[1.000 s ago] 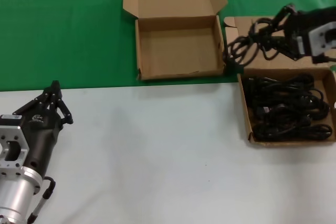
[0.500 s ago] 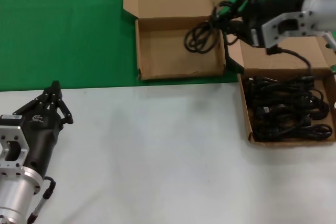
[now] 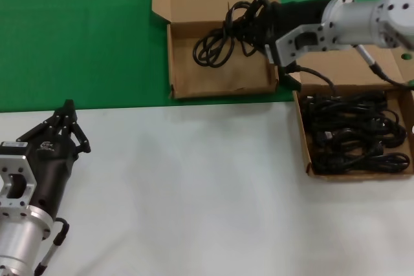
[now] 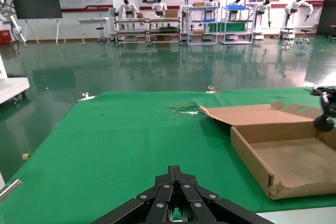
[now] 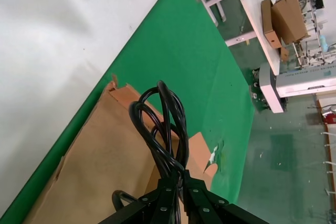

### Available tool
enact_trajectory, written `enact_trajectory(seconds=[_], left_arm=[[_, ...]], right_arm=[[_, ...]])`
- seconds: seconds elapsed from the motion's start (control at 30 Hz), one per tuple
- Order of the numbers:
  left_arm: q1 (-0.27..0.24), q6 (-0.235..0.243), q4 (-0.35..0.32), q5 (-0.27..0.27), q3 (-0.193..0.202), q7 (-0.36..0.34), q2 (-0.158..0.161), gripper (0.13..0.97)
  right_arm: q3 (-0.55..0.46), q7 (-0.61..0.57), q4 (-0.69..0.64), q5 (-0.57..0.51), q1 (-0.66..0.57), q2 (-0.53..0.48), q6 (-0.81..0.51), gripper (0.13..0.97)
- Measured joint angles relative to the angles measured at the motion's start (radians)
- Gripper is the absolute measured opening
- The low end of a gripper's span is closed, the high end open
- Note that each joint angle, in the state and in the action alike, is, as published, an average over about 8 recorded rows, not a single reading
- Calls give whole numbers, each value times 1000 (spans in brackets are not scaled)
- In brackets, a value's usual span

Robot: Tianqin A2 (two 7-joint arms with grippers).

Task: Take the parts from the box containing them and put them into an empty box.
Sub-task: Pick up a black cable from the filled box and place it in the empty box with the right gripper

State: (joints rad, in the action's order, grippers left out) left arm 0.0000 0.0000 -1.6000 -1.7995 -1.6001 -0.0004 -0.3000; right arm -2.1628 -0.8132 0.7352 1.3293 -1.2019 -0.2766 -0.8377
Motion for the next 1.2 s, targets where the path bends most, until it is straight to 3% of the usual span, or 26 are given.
enact_trajectory(seconds=[0.5, 0.97, 1.2], left_arm=[[0, 0, 0, 0, 0, 0, 0, 139], [0, 0, 0, 0, 0, 0, 0, 139], [0, 0, 0, 0, 0, 0, 0, 139]], right_arm=[[19, -237, -322, 28, -41, 169, 178, 144], [-35, -140, -292, -58, -16, 168, 258, 144], [-21, -188, -363, -37, -26, 211, 297, 144]])
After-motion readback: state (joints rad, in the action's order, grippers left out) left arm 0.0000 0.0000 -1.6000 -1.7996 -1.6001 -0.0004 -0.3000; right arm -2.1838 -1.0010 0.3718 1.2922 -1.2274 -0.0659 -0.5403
